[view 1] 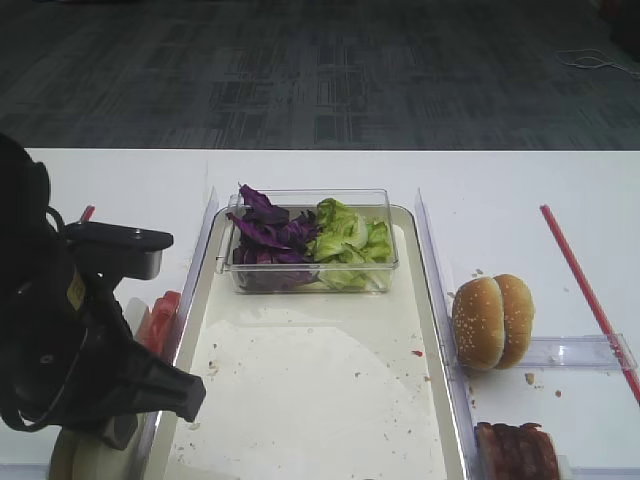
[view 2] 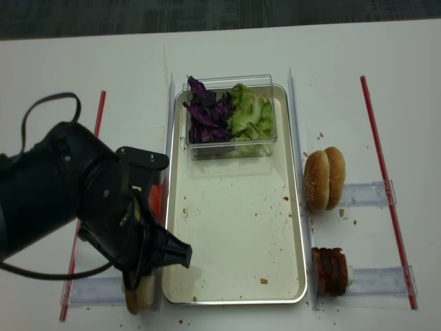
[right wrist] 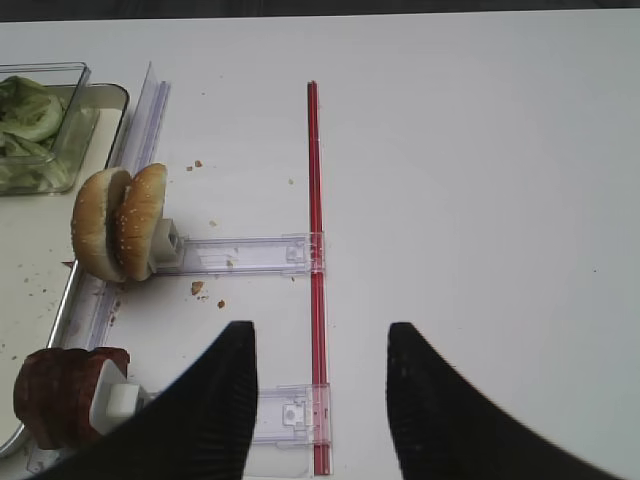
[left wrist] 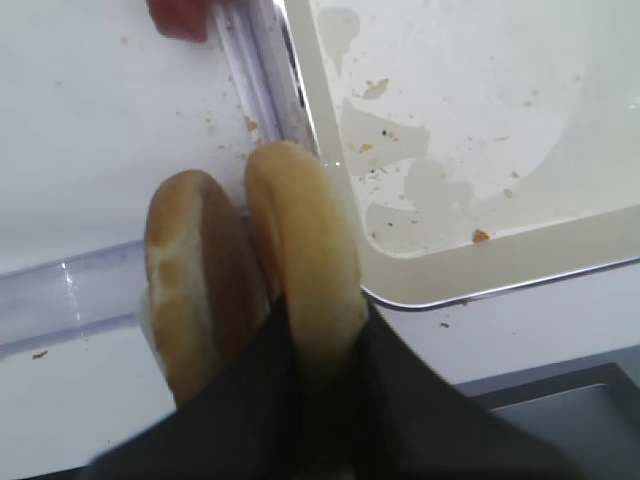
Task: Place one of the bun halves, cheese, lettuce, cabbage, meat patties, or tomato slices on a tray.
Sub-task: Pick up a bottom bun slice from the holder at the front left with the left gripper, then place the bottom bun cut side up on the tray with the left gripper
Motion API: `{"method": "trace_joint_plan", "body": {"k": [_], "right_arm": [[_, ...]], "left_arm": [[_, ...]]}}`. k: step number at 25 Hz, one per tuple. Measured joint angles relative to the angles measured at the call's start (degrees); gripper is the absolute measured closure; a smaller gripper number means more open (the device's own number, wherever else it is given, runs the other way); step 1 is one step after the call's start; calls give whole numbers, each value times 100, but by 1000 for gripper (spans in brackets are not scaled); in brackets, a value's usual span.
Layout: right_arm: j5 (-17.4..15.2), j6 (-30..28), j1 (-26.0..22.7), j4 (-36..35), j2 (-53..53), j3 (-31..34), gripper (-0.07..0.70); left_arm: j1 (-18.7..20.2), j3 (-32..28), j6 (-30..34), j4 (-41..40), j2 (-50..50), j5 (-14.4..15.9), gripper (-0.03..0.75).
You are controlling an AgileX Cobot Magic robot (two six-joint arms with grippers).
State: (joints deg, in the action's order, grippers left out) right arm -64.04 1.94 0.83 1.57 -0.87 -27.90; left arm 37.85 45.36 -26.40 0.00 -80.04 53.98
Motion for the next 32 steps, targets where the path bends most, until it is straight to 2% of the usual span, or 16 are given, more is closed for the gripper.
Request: {"method": "trace_joint_plan", "body": {"k": [6, 12, 18, 28, 32], "right_arm": [[0, 0, 0, 0, 0, 0, 276], [0, 0, 0, 0, 0, 0, 276], [0, 0, 0, 0, 0, 0, 276], [0, 0, 0, 0, 0, 0, 276], [0, -11, 0, 0, 0, 0, 276]], "left_arm": [[0, 319, 21, 0, 570, 26, 621], [0, 698, 30, 0, 690, 64, 624], [-30, 730, -97, -500, 690, 77, 627], [-803, 730, -116, -789, 532, -5, 631], [-993, 730, -80, -801, 532, -36, 632]]}}
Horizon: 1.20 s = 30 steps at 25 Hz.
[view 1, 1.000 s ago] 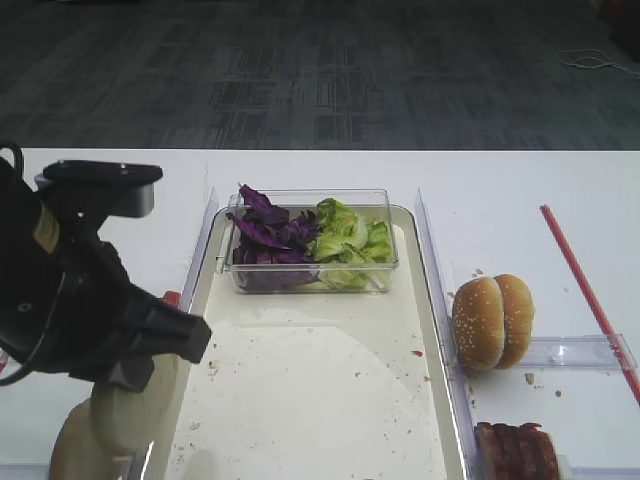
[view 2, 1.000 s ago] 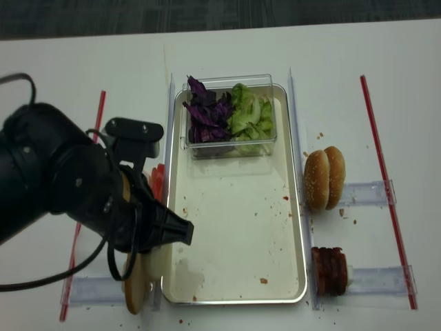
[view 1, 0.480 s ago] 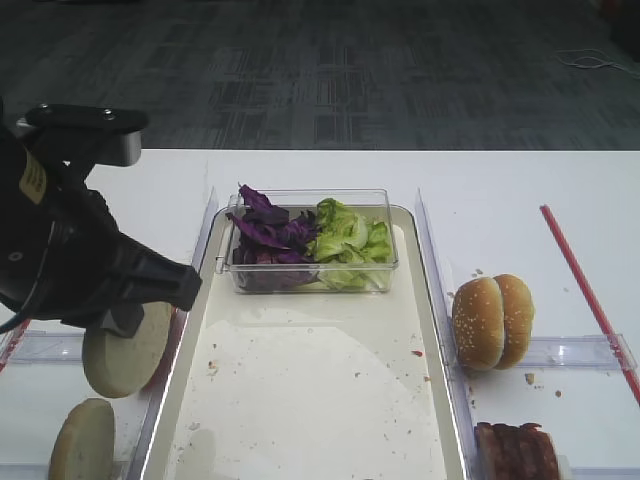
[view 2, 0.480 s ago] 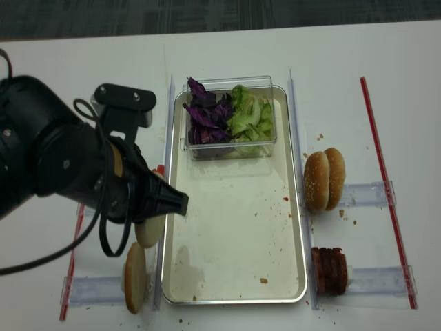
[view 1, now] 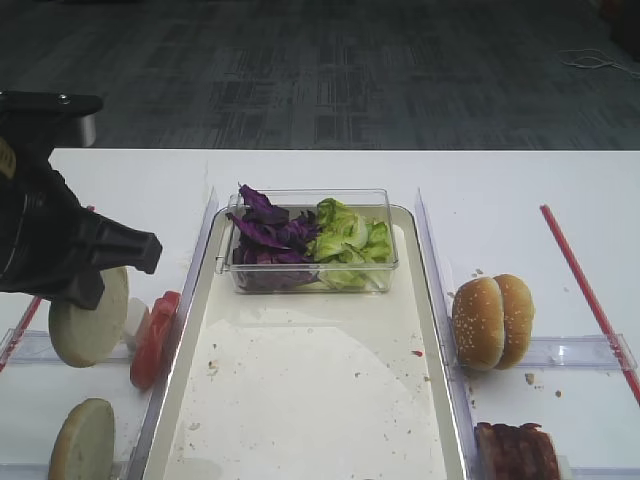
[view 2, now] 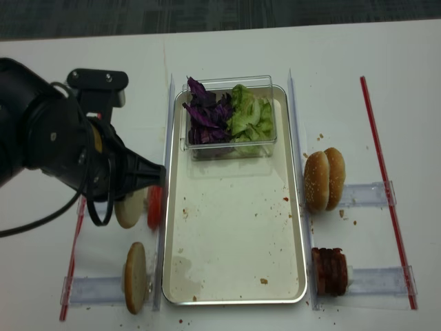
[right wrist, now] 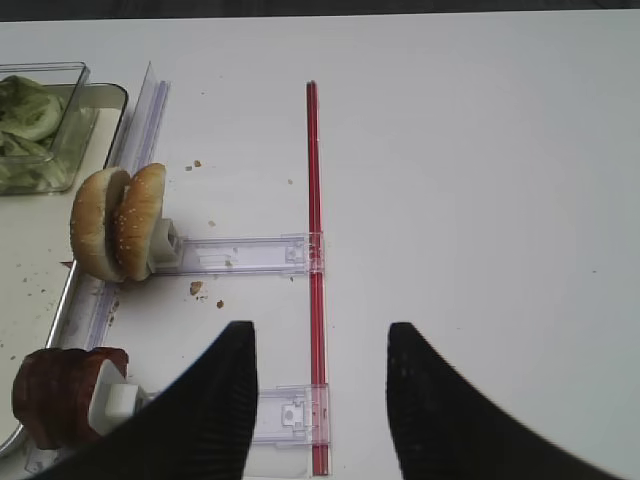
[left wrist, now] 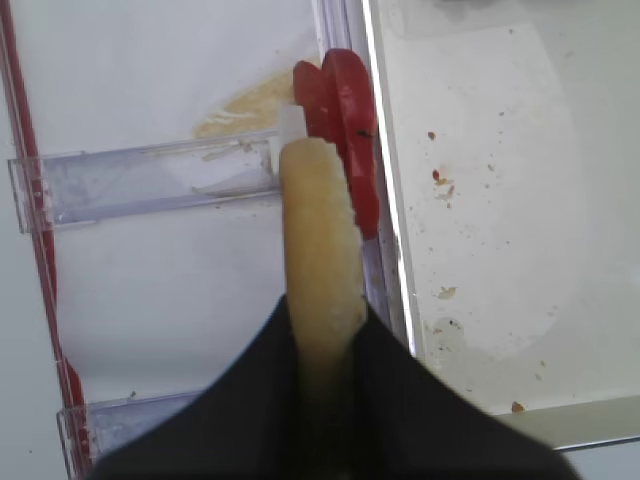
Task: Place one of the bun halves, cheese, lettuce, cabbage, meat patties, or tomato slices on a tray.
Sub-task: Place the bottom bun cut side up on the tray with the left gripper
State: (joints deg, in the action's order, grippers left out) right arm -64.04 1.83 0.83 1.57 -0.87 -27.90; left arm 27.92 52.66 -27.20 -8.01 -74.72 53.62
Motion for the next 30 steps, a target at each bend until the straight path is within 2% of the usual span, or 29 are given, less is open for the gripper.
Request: {"method": "trace_joint_plan", "body": {"k": [3, 6, 10, 12, 16, 19, 24, 30], "right_arm": [[0, 0, 0, 0, 0, 0, 276], [0, 0, 0, 0, 0, 0, 276], [0, 0, 0, 0, 0, 0, 276], [0, 0, 0, 0, 0, 0, 276], [0, -12, 0, 0, 0, 0, 276], [-11, -12, 0, 0, 0, 0, 276], [-11, -12, 0, 0, 0, 0, 276], [-11, -12, 0, 0, 0, 0, 276]], "left_arm": [[-42, 0, 87, 93, 0, -46, 634], [-42, 0, 627, 801, 0, -297, 635], [-42, 0, 1965, 2614, 0, -767, 638], [-42, 0, 2768, 3672, -10, -903, 638], [-42, 0, 4152, 5518, -9, -968, 638], [-42, 0, 5017, 6582, -9, -932, 638], [-62, 0, 5400, 6966, -124, -958, 639], [-82, 0, 5509, 6975, -1048, -905, 641]]}}
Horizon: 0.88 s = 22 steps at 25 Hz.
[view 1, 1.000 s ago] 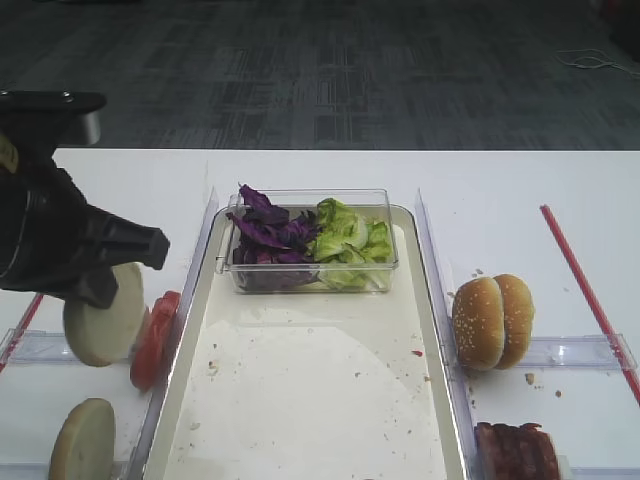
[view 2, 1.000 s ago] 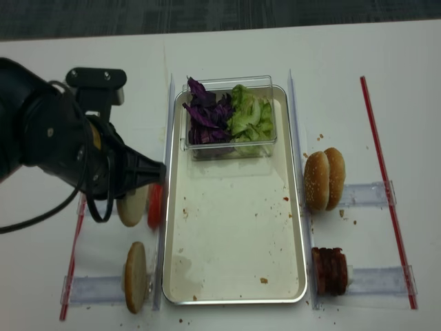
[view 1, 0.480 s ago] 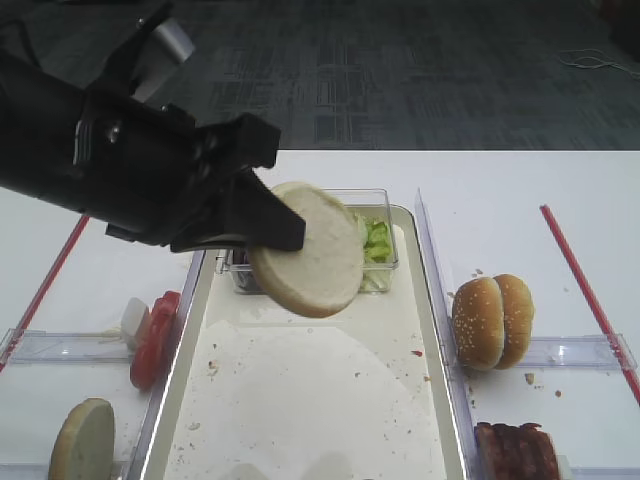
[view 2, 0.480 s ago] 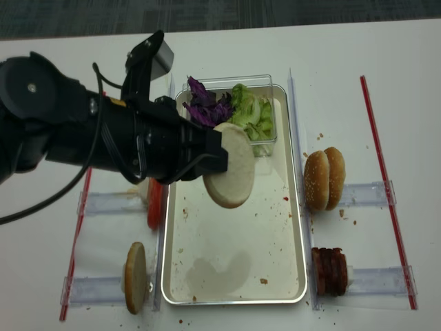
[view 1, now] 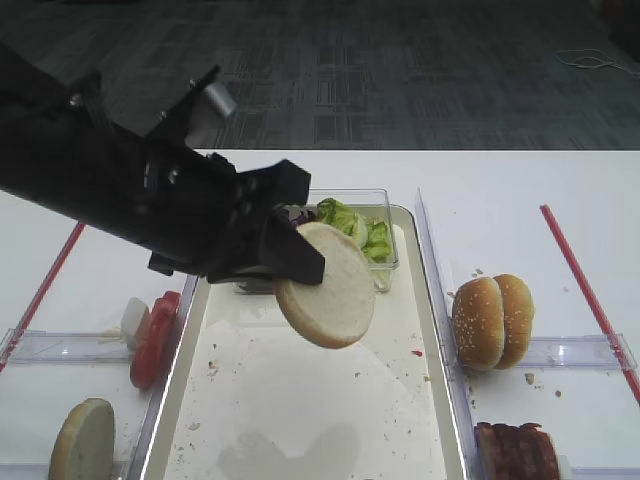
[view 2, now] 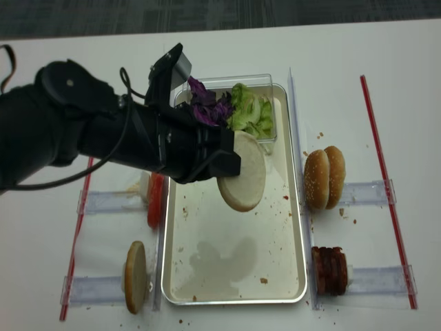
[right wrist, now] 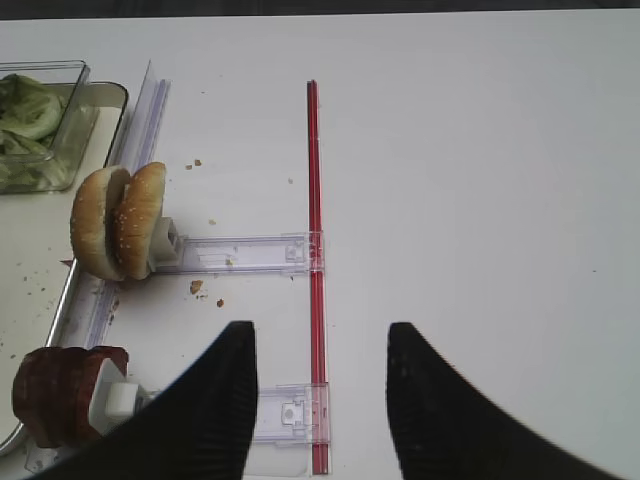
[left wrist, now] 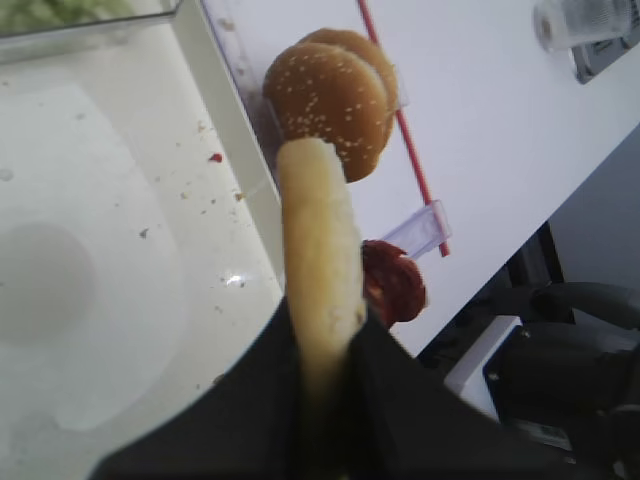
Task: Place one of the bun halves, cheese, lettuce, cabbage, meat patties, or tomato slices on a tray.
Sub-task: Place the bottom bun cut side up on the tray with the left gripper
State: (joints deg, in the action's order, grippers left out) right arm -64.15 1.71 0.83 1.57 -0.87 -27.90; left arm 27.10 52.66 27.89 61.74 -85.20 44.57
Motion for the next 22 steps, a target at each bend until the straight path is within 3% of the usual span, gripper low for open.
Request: {"method": "trace_joint_plan", "body": {"k": [11, 18, 22], "right_arm": [[0, 0, 0, 0, 0, 0, 276], [0, 0, 0, 0, 0, 0, 276], [0, 0, 0, 0, 0, 0, 276]], "left_arm": [[-35, 13, 432, 37, -1464, -105, 641], [-125, 26, 569, 37, -1852, -204, 636], [-219, 40, 569, 1, -1852, -234, 526]]}}
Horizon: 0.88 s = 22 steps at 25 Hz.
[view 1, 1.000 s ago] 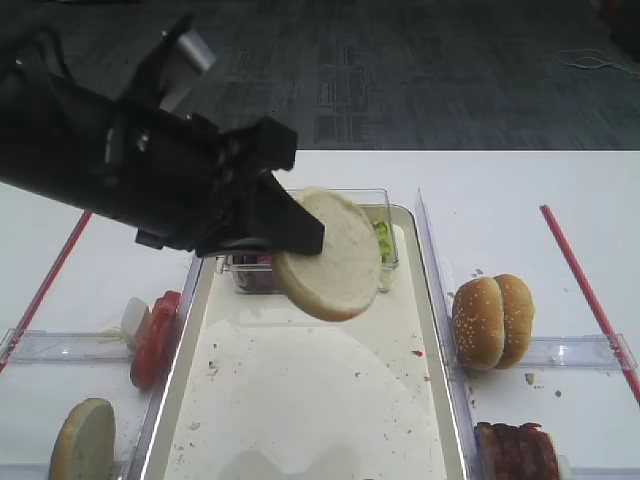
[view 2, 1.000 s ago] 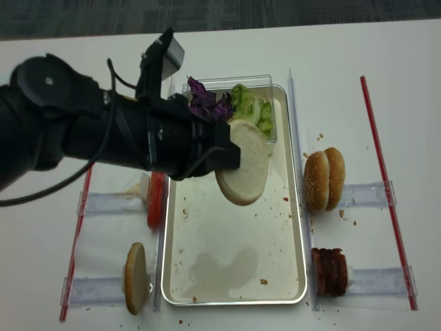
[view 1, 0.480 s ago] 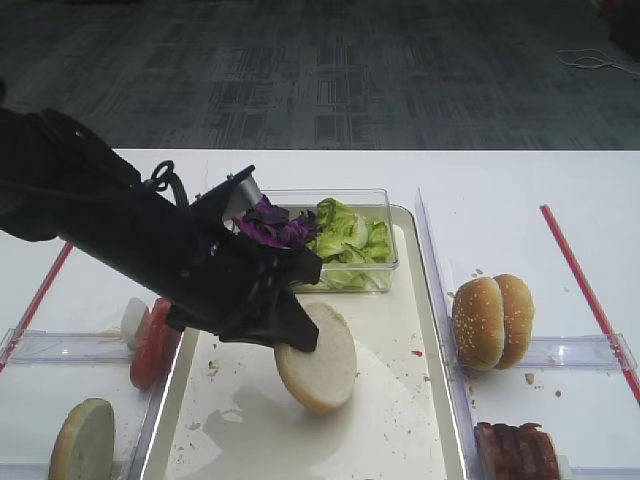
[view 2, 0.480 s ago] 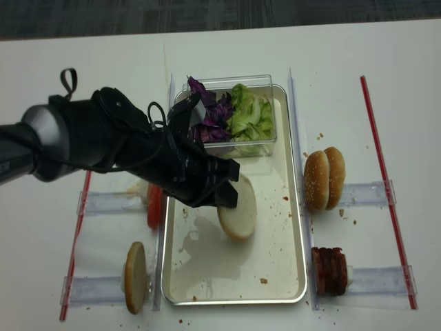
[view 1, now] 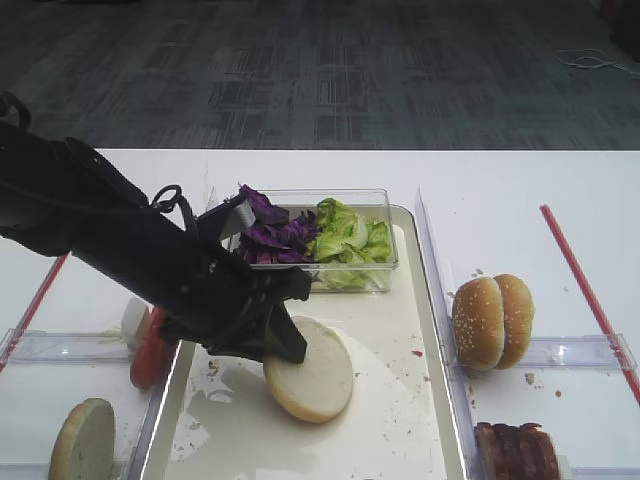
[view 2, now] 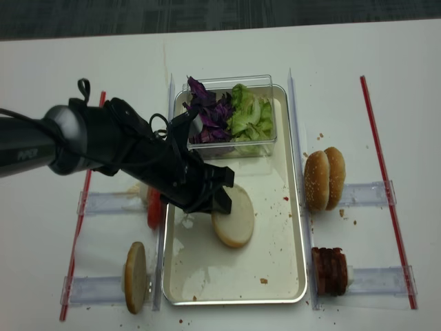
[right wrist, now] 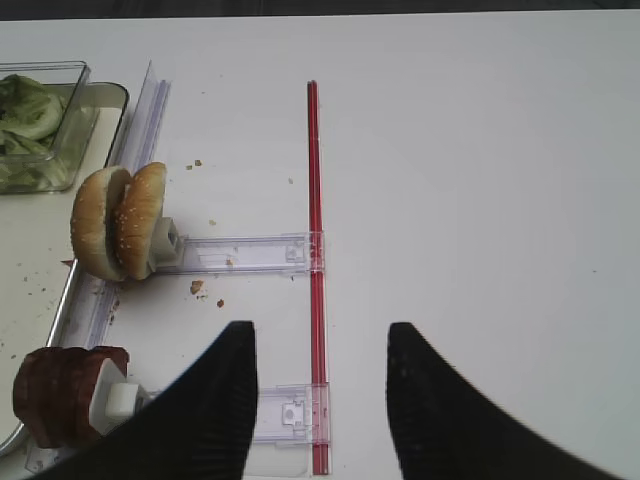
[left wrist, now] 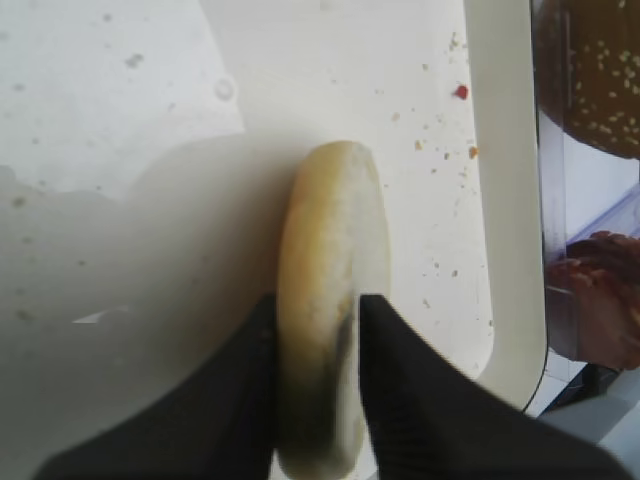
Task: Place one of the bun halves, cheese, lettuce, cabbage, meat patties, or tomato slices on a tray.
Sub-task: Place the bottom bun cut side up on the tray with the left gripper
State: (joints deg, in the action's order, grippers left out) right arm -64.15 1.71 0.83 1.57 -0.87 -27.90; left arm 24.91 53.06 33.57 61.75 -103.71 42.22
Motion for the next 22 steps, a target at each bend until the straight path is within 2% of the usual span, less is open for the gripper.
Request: {"method": "trace_joint_plan", "body": {"k": [3, 5, 7, 16, 20, 22], "right_arm": [[0, 0, 0, 0, 0, 0, 276], [0, 0, 0, 0, 0, 0, 276], [0, 0, 0, 0, 0, 0, 276], [0, 0, 0, 0, 0, 0, 276], [0, 0, 0, 0, 0, 0, 276], [0, 0, 0, 0, 0, 0, 276]], "left_arm": [[-88, 15, -12, -9, 0, 0, 352], [-113, 13, -22, -9, 0, 0, 269], [-126, 13, -22, -9, 0, 0, 228], [-126, 13, -35, -9, 12, 117, 206], [-126, 13, -35, -13, 384, 151, 205], [-126, 17, -35, -13, 676, 267, 205]]}}
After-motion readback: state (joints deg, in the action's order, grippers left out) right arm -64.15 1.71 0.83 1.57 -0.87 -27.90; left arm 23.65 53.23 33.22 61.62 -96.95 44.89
